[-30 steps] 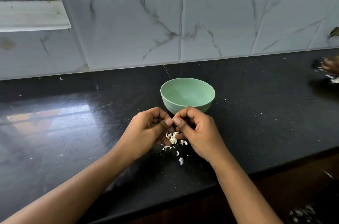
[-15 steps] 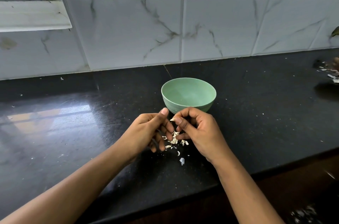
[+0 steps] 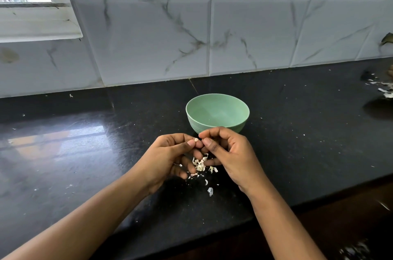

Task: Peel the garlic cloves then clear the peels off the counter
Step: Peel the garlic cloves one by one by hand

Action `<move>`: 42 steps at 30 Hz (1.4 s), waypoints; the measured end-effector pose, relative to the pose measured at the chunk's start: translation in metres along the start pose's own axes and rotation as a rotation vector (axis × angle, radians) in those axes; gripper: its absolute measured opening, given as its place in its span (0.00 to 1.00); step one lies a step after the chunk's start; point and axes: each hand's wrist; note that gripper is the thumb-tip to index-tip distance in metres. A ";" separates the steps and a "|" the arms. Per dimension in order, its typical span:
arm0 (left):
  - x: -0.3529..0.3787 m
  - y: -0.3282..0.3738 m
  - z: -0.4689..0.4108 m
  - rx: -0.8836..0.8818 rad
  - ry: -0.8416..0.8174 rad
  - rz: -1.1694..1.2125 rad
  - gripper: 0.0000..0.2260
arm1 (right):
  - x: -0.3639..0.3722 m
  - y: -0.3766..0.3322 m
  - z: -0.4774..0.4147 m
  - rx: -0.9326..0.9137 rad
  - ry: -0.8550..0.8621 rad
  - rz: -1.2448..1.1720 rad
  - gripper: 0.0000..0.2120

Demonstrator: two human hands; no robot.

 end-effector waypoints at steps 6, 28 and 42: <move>0.004 -0.002 0.000 0.018 0.098 -0.102 0.08 | 0.002 -0.001 0.001 -0.057 0.055 0.164 0.05; 0.005 -0.004 0.000 0.066 0.048 -0.003 0.05 | -0.001 -0.012 0.004 0.054 -0.019 -0.235 0.05; -0.002 -0.004 -0.001 -0.002 0.016 -0.030 0.07 | 0.002 -0.005 0.002 0.029 -0.003 -0.117 0.04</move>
Point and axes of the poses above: each hand's wrist, its own z-axis away from the middle knuckle, its own x-axis out of the palm, y = z × x, and after that the axes turned 13 degrees about -y, right-handed
